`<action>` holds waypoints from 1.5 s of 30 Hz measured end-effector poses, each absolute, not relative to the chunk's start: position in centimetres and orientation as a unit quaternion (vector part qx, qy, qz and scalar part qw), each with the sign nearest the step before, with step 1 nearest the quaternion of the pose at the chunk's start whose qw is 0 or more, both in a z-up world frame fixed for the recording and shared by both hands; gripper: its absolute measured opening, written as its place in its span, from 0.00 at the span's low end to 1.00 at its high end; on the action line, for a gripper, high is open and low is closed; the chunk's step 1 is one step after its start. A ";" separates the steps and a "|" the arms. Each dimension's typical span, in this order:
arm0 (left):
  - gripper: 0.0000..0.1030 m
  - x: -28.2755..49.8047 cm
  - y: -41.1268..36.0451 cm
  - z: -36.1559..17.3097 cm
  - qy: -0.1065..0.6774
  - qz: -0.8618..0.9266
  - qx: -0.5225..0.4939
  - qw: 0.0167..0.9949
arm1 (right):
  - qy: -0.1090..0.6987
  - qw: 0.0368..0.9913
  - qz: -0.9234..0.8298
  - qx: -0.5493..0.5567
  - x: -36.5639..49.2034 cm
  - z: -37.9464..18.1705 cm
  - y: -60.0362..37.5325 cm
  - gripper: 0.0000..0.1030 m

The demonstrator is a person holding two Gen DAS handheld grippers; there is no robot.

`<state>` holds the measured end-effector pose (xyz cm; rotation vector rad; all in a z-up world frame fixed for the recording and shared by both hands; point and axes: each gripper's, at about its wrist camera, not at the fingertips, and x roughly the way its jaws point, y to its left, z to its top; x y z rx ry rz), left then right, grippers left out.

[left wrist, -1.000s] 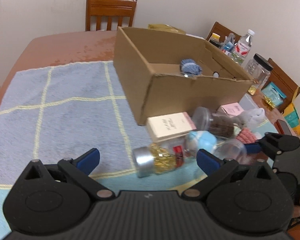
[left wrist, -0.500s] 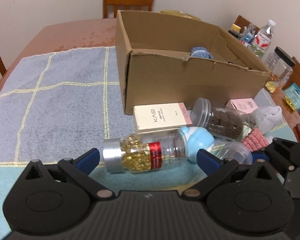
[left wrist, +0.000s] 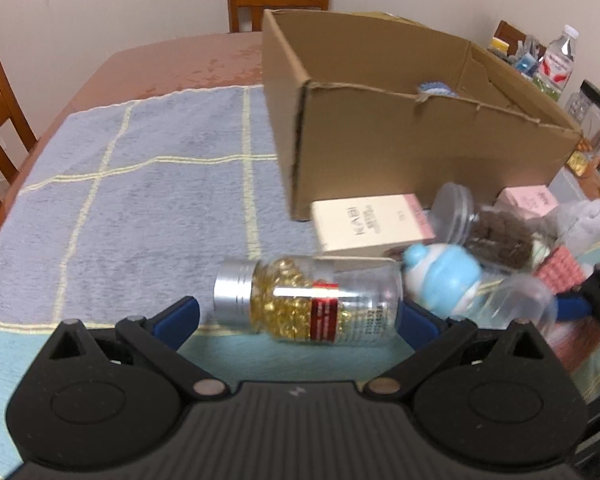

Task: Organize objects
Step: 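Grasp the gold capsule bottle with the left tool while the right tool grasps the empty clear jar, then lift the capsule bottle and clear jar toward the cardboard box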

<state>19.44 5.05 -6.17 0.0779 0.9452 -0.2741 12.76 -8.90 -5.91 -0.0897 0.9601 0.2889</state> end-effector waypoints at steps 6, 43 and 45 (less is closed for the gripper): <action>0.99 19.9 4.9 -6.4 0.447 -0.138 0.050 0.882 | 0.460 0.877 0.131 -0.036 12.7 -5.8 -8.6 0.96; 0.90 21.7 5.7 -2.6 0.446 -0.236 0.076 0.860 | 0.448 0.888 0.106 -0.019 13.7 -2.2 -9.6 0.91; 0.90 21.9 5.7 -1.0 0.442 -0.247 0.079 0.859 | 0.444 0.890 0.107 -0.013 14.1 -1.1 -10.2 0.91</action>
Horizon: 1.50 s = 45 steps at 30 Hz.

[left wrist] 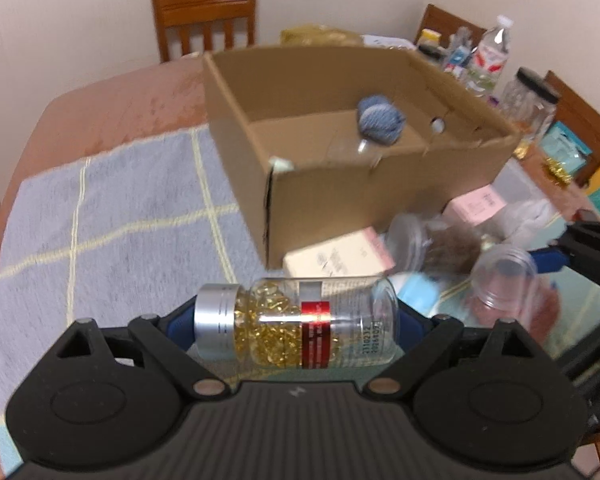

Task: Organize objects
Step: 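Lift the capsule bottle and clear jar toward the cardboard box, then lower both held items into the cardboard box and open both tools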

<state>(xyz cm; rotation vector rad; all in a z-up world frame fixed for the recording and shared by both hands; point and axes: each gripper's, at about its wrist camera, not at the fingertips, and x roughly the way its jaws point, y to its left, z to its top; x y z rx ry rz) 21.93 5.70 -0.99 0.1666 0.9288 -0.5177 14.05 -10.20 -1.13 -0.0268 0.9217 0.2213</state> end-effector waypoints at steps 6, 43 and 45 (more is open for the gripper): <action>0.90 23.3 4.9 4.4 0.409 -0.279 0.088 0.864 | 0.422 0.901 0.103 0.003 15.6 2.5 -12.1 0.91; 0.98 36.9 -5.0 7.3 0.388 -0.261 0.100 0.878 | 0.397 0.916 0.059 -0.007 25.0 5.8 -16.8 1.00; 0.98 35.6 -4.5 7.8 0.382 -0.266 0.099 0.880 | 0.392 0.918 0.058 -0.008 24.1 6.0 -17.1 1.00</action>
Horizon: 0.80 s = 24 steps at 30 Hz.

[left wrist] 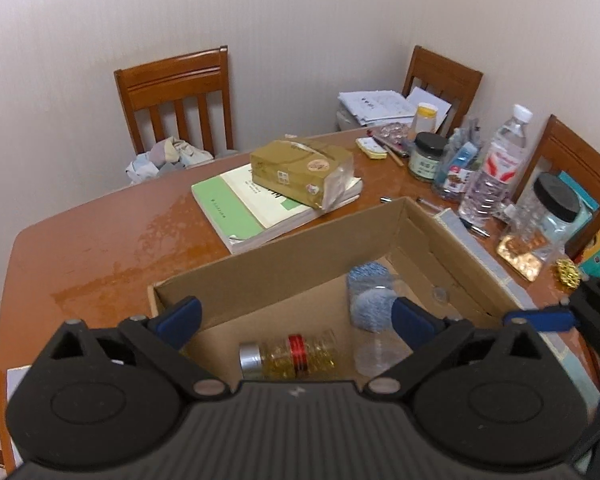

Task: Organize objects
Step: 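Lower both held items into the cardboard box and open both tools, then grasp the blue baby-bottle toy with the left tool while the right tool grasps the white knit glove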

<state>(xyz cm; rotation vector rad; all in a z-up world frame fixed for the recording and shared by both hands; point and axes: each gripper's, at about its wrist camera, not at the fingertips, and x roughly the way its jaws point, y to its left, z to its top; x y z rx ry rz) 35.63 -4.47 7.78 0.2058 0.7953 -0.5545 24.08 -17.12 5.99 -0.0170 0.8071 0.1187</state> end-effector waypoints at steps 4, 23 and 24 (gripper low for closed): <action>0.98 32.7 -3.3 8.2 0.372 -0.267 0.099 0.884 | 0.386 0.922 0.041 0.000 21.6 5.5 -18.0 1.00; 0.98 20.8 2.0 5.6 0.353 -0.256 0.045 0.899 | 0.410 0.912 0.035 0.011 10.2 -1.1 -21.1 1.00; 0.98 20.4 2.2 5.3 0.355 -0.253 0.043 0.899 | 0.416 0.908 0.035 0.011 9.8 -1.6 -21.2 1.00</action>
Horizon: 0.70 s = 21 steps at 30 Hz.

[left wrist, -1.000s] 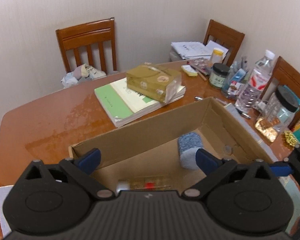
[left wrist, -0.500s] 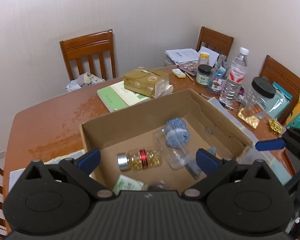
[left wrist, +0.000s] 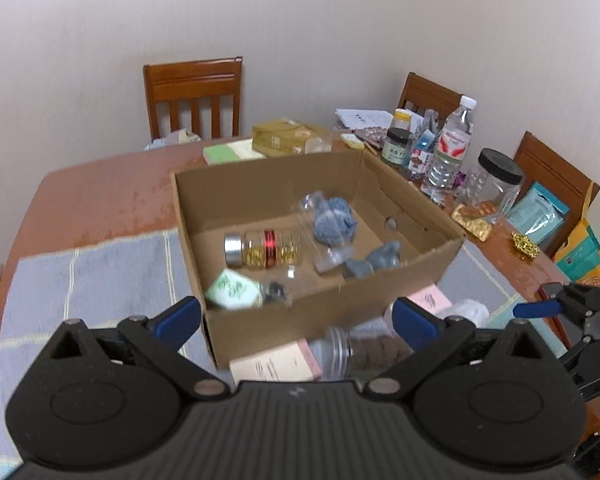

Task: Organize objects
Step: 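Grasp the blue baby-bottle toy with the left tool while the right tool grasps the white knit glove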

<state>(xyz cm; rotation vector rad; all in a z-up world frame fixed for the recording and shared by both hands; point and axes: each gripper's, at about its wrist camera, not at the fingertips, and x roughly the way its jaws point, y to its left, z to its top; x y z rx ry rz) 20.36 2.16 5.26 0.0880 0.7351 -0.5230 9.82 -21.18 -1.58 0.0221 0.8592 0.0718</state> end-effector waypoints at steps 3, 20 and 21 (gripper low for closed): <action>0.98 19.1 2.5 4.3 0.356 -0.244 0.041 0.901 | 0.433 0.901 0.033 0.016 9.0 -3.0 -21.6 1.00; 0.98 16.4 1.3 -4.4 0.434 -0.236 0.084 0.865 | 0.467 0.882 0.035 -0.049 5.2 -7.6 -23.3 1.00; 0.98 16.4 1.2 -4.8 0.439 -0.235 0.087 0.863 | 0.467 0.882 0.039 -0.045 5.3 -7.7 -23.3 1.00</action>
